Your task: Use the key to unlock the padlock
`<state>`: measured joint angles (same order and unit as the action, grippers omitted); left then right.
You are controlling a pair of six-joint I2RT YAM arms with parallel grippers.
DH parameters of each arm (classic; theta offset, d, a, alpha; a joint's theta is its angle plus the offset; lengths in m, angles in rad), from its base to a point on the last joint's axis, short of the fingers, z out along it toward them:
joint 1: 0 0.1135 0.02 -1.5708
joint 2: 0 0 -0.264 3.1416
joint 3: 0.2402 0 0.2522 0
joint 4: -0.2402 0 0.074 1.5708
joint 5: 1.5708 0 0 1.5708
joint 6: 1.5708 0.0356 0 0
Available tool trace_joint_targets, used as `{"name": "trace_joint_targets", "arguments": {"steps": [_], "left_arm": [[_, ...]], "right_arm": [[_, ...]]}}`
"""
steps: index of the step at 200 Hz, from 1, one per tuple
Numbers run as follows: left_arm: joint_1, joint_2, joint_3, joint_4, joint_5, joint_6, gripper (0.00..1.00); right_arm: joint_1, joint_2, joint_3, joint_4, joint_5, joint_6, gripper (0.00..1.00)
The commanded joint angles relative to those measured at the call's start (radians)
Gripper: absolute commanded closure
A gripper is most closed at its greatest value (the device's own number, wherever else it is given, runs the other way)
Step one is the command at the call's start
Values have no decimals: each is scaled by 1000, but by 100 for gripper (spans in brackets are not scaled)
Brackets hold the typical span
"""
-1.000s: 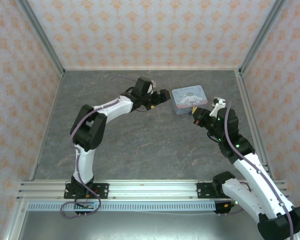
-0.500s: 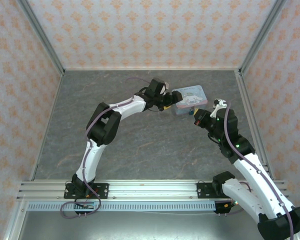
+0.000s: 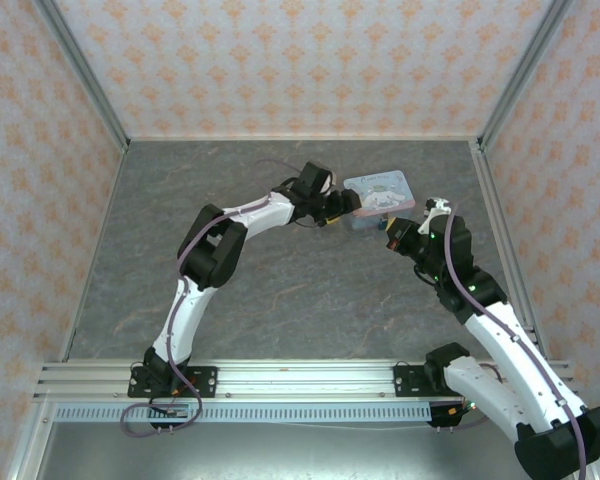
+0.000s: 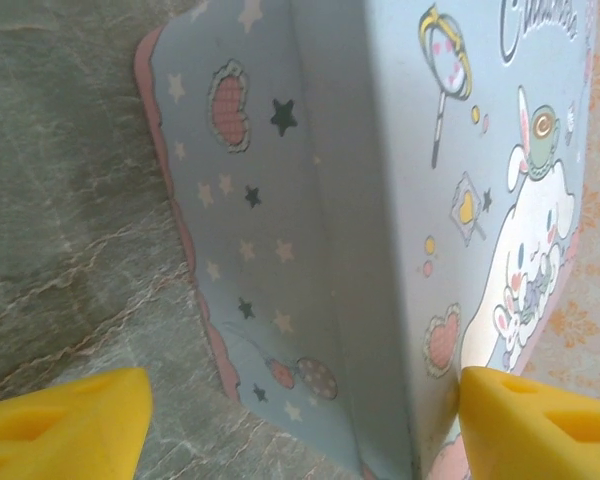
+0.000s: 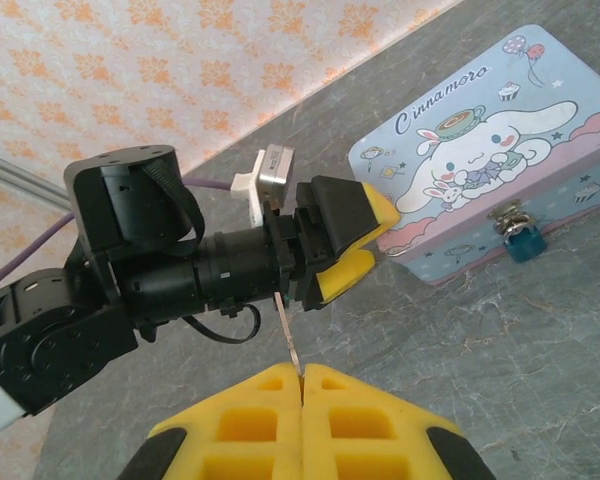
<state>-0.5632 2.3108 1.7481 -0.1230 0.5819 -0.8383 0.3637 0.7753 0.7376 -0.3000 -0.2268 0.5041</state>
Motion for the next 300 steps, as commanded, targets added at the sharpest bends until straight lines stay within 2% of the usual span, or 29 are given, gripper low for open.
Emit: {"name": "trace_joint_targets", "arguments": {"steps": [1, 89, 156, 185, 258, 300], "left_arm": [[0, -39, -88, -138, -86, 59, 21], [77, -198, -356, -113, -151, 99, 22], [173, -337, -543, -114, -192, 140, 21], [208, -335, -511, -130, -197, 163, 21], [249, -233, -259, -224, -240, 247, 18], [253, -324, -290, -156, -241, 291, 13]], "right_arm": [[-2, 9, 48, -22, 30, 7, 100], [-2, 54, 47, -8, 17, 4, 100], [-3, 73, 28, 11, 8, 6, 100], [-2, 86, 16, 27, -4, 14, 100], [-2, 109, -1, 46, -37, 15, 100], [-3, 207, 9, 99, -147, 11, 100]]}}
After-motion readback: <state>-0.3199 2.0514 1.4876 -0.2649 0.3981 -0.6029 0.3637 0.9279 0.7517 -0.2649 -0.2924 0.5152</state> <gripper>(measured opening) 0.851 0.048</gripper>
